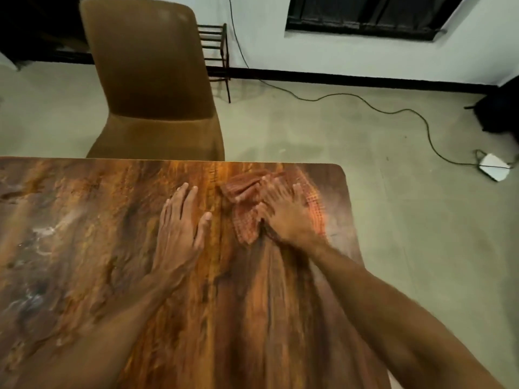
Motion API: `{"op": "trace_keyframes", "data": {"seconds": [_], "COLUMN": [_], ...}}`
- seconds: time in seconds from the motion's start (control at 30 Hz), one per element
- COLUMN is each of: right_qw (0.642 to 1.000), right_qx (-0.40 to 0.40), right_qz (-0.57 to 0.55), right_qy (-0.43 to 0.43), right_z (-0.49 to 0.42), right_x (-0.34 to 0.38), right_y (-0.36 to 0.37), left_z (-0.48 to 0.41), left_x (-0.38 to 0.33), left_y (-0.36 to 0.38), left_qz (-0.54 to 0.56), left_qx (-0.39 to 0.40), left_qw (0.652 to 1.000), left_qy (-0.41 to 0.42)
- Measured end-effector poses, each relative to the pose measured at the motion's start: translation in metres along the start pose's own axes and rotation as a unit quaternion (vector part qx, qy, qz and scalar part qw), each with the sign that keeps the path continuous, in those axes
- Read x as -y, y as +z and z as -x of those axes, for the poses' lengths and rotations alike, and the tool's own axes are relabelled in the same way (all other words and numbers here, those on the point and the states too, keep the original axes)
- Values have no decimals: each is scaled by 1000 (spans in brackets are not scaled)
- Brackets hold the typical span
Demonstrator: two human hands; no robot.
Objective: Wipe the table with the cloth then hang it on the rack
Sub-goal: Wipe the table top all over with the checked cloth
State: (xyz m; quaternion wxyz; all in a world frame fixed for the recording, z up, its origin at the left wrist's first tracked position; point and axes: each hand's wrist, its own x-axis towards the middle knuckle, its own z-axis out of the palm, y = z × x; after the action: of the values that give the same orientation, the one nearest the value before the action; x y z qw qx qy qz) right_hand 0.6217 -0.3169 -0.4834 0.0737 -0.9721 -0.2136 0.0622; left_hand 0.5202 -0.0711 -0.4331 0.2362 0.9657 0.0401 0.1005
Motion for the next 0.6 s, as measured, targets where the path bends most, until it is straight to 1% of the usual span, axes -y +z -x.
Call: {"op": "trace_keyframes", "data": {"seconds": [0.03, 0.07, 0.1, 0.13, 0.2, 0.23, 0.27, 0.3, 0.33, 0.37, 0.4, 0.47, 0.5, 0.53, 0.57, 0.6], "right_qw": [997, 992, 988, 989, 994, 998, 999, 997, 992, 992, 996, 999, 996, 996, 997, 999], "right_qx": [-2, -8, -10, -5, 14, 22, 34, 43, 49, 50, 49, 35, 31, 31, 29, 32], "right_qz": [-6, -10, -12, -13, -9, -4, 2, 8, 12, 12, 8, 11, 11, 3, 0, 0], "right_qy": [72, 126, 152, 147, 105, 60, -4, -69, -112, -116, -79, 38, 78, 84, 69, 35], "right_z": [-4, -5, -3, 4, 30, 52, 76, 97, 105, 105, 99, 85, 85, 91, 105, 126], "right_x": [-37, -66, -84, -89, -66, -50, -38, -36, -44, -58, -73, -93, -94, -80, -59, -34], "right_y": [-11, -20, -24, -26, -15, -5, 5, 9, 8, 4, -1, -14, -16, -16, -10, -1], "left_z": [-1, -2, -3, -2, 2, 5, 7, 10, 12, 16, 20, 30, 36, 45, 54, 63], "left_x": [-8, -15, -21, -29, -43, -51, -57, -64, -69, -73, -75, -75, -74, -71, -67, -64], "left_y": [4, 7, 10, 14, 19, 20, 22, 23, 24, 24, 22, 13, 7, -1, -9, -15], "left_qz": [4, 8, 10, 10, 11, 12, 12, 10, 8, 6, 6, 3, -1, -10, -18, -18], "left_qx": [-1, -1, -1, 0, 4, 8, 9, 9, 10, 12, 15, 12, 8, 3, 2, 5], "left_qw": [1000, 1000, 1000, 1000, 1000, 1000, 1000, 1000, 1000, 1000, 1000, 1000, 1000, 1000, 999, 999], "left_qy": [2, 3, 3, 6, 13, 13, 12, 13, 14, 13, 13, 4, -6, -19, -30, -41]}}
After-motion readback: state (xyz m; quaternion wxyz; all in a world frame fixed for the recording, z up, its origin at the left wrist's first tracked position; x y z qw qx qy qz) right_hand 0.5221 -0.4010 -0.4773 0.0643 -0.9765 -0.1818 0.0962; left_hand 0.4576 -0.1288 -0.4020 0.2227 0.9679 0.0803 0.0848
